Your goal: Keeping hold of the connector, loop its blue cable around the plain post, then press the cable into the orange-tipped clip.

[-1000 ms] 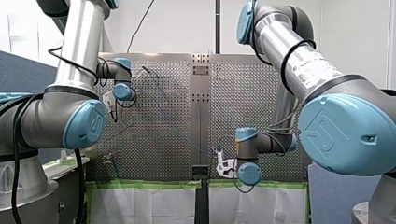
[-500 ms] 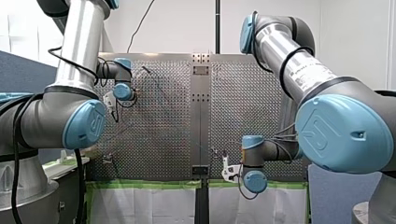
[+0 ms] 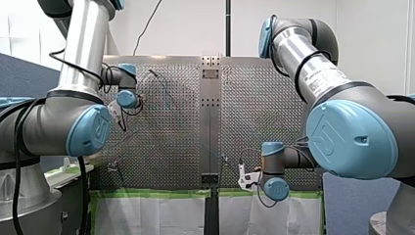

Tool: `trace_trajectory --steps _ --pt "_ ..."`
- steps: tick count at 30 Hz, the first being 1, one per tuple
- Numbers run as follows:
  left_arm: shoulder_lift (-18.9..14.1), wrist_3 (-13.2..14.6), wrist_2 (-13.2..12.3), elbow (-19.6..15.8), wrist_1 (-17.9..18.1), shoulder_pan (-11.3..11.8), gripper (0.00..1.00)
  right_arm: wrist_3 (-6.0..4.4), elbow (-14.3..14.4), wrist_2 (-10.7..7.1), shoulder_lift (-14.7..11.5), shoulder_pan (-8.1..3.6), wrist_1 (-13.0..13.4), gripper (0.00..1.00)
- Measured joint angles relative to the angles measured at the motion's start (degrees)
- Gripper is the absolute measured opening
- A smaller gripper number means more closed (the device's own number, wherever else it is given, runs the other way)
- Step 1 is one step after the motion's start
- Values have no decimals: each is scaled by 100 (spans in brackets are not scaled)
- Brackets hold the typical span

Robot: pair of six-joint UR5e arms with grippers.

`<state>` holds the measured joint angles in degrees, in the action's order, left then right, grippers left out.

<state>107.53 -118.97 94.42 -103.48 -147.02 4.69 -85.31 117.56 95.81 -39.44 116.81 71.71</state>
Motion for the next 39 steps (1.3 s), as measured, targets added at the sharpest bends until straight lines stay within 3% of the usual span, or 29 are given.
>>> trace_trajectory --steps 8,15,23,39 --pt "-15 -465 31 -44 -37 23 99 73 0 -77 -1 52 -5 0" --pt "-153 -795 225 -152 -39 55 99 103 0 -79 0 90 -5 0" --pt "-471 -828 242 -371 58 89 99 121 0 -79 -3 115 8 0" --pt "-503 -752 -101 -684 154 89 99 127 -1 -79 1 146 26 0"
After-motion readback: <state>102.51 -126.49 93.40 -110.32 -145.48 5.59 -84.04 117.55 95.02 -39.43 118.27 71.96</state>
